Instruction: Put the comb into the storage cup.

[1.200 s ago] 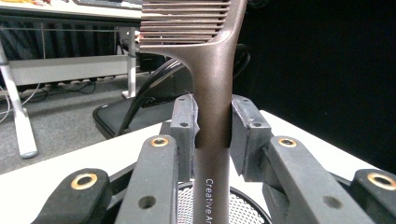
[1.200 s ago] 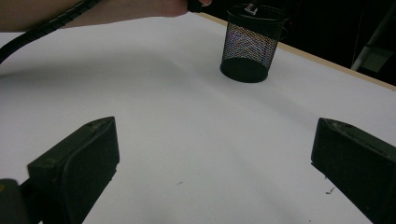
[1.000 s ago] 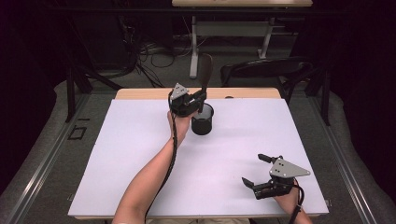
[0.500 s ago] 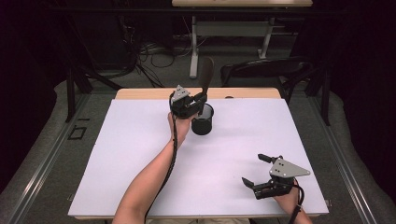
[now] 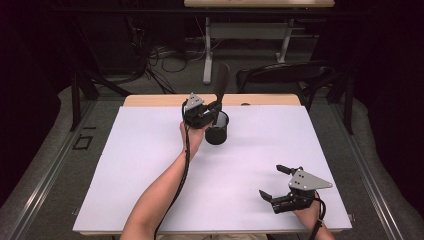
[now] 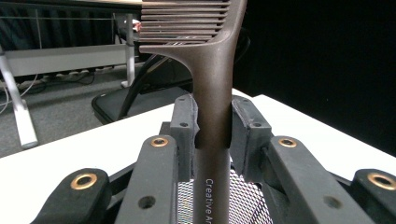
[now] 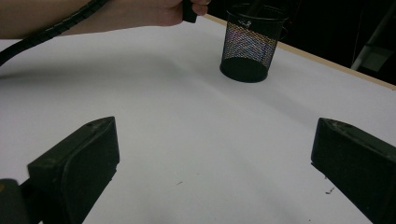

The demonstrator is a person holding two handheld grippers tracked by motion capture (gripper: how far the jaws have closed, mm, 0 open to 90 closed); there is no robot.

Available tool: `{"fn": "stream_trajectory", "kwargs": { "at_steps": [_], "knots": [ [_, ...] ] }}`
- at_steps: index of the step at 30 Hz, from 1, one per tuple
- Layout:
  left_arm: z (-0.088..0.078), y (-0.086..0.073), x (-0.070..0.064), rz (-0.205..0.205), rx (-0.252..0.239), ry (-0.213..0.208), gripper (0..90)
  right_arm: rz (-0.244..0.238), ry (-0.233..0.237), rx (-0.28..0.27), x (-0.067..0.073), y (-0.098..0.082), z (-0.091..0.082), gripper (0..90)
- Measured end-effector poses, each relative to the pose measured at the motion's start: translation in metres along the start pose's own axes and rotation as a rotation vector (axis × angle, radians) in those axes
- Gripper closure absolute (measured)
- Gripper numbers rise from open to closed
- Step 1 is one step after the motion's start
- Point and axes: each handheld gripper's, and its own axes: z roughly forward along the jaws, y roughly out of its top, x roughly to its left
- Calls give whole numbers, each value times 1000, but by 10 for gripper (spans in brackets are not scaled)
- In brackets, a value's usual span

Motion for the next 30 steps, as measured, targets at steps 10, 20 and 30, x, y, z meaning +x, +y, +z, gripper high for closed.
{"fn": "stream_trajectory", "kwargs": {
  "at_steps": [10, 20, 30],
  "knots": [
    [0, -2, 0, 10, 7, -1, 722, 0, 2, -2, 0, 0, 0, 5],
    [0, -7, 0, 32, 15, 6, 722, 1, 2, 0, 0, 0, 0, 5],
    [0, -10, 0, 39, 24, 7, 721, 0, 2, 3, 0, 0, 0, 5]
  ]
}}
